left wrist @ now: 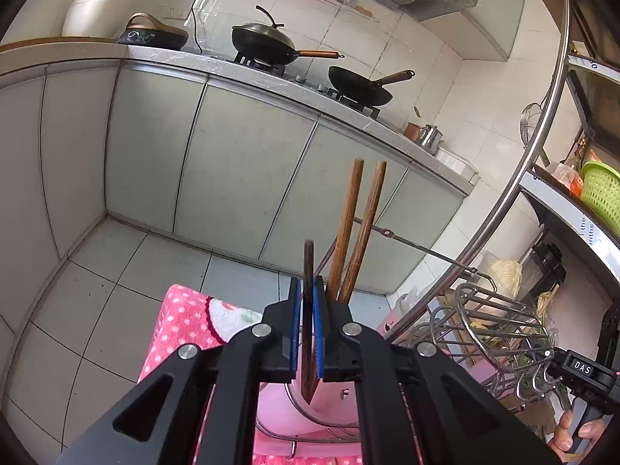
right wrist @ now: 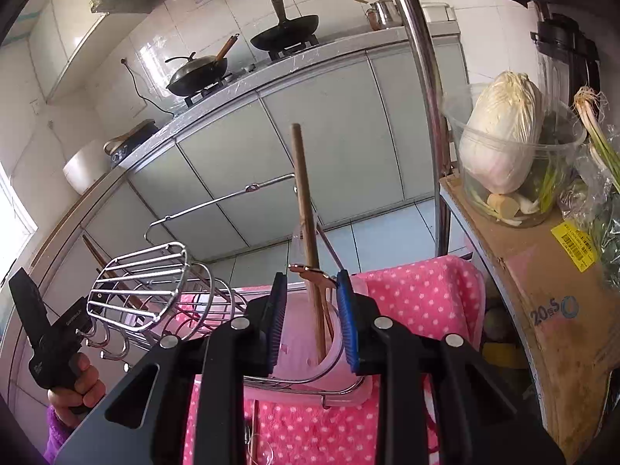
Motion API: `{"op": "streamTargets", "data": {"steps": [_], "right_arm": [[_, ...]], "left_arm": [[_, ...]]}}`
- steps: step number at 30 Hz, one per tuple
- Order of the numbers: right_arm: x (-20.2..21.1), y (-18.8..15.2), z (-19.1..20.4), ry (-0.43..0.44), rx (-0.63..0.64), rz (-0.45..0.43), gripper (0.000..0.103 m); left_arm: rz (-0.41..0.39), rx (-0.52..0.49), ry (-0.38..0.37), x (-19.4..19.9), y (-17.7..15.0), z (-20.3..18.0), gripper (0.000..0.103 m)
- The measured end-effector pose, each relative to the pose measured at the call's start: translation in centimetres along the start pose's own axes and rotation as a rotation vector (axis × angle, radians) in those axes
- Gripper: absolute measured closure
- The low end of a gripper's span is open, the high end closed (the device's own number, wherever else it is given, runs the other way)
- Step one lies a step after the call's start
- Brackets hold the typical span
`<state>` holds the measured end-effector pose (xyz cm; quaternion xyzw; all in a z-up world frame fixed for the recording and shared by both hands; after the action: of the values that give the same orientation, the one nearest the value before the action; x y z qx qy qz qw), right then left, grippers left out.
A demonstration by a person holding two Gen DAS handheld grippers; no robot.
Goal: Organize utensils
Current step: 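Open the left tool over the pink cup while the right tool releases the gold spoon there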
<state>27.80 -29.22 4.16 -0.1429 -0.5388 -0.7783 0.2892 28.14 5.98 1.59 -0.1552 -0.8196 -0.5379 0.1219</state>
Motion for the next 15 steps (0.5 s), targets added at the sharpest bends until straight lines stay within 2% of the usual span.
{"op": "streamTargets", "data": {"steps": [2,3,7,9,15], "right_arm": [[-0.2,-0.5,-0.3,0.007,-0.008,0.014,0.076],[-0.3,-0.8,-0.5,0.006,-0.012,0.021,0.076],[-0.4,-1.5,-1.0,0.018,-0.026,0.050,0.075],[-0.1,-1.6,-1.0,0.017,-0.023,0.047,0.065],[2.1,-2.4,-0.5,0.012,0.011,0.017,0.063]], "left_arm": [[0.000,-0.015,0.009,0.0,0.0,-0.1,0.095],[0.002,-0.020,0.012,0.1,-0.1,-0.2,0.091],[-0.016,-0.019,0.005,1.2,0.3,-0.3,0.064],[-0.029,-0.020,0.000,1.9,0.6,-0.3,0.060],[-0.039,-0.022,0.009,4.0,0.7,0.0,0.060]]}}
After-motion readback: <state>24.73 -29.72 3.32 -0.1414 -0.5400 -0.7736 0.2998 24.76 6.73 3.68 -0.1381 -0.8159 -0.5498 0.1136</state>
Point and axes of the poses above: each gripper's, at about its wrist camera, not at the fingertips, and x roughly against the way its jaws point, z to its left, y to its top, the point moved 4 cm from there along -x, roughly the way its jaws point, and after that the axes turned 7 degrees about -z, right-handed, at the moved point
